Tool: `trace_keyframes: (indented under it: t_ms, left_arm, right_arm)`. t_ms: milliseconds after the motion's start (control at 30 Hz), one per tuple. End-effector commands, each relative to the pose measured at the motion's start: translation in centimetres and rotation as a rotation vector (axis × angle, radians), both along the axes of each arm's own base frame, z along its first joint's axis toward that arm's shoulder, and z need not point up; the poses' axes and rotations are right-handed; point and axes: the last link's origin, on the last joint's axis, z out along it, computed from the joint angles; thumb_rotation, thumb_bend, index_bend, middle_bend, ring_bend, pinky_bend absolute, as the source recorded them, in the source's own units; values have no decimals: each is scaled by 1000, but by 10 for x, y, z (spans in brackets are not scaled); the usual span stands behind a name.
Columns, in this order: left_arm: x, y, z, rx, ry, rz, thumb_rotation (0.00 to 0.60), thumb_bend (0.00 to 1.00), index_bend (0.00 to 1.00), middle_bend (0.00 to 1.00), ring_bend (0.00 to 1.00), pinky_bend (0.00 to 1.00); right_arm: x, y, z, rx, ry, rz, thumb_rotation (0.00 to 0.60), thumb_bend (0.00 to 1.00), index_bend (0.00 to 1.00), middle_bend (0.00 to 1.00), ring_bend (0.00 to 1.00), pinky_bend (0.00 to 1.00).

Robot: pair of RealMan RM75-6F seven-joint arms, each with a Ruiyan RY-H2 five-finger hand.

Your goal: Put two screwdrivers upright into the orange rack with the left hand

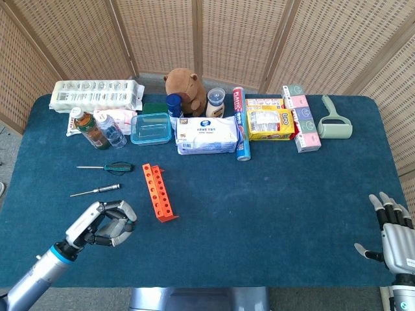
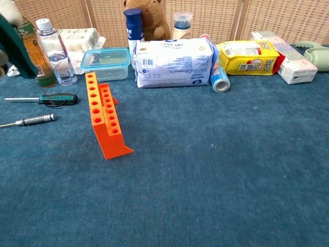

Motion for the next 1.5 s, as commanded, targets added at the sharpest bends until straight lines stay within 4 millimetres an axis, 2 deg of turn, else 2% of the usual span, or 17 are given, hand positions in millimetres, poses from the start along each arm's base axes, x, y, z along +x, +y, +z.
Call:
trace_keyframes:
  t_ms: [33,333,567,900,1500]
  left_arm:
    - [1,7,-6,-9,-56,-15,600,530,535,836,871,950]
    - [-6,29,-21,-68,-227,38,600,537,536,836,871,950]
    - [-6,40,-37,-114,-267,90,600,539,535,836,871,950]
    - [-9,46,-48,-136,-264,126,600,539,535,836,871,950]
    - [-13,39,-54,-177,-287,154,600,540,535,836,871,951]
  right_arm:
    - [0,0,0,0,-1,-1,600,0,22,0,0,0]
    - [0,-1,0,2,-4,-1,600,0,22,0,0,0]
    - [-1,-1,1,-2,-8,-3,600,0,22,0,0,0]
    - [-1,-1,4,-7,-17,-2,600,0,22,0,0,0]
    - [-1,-1,4,-5,-16,-6,600,0,22,0,0,6]
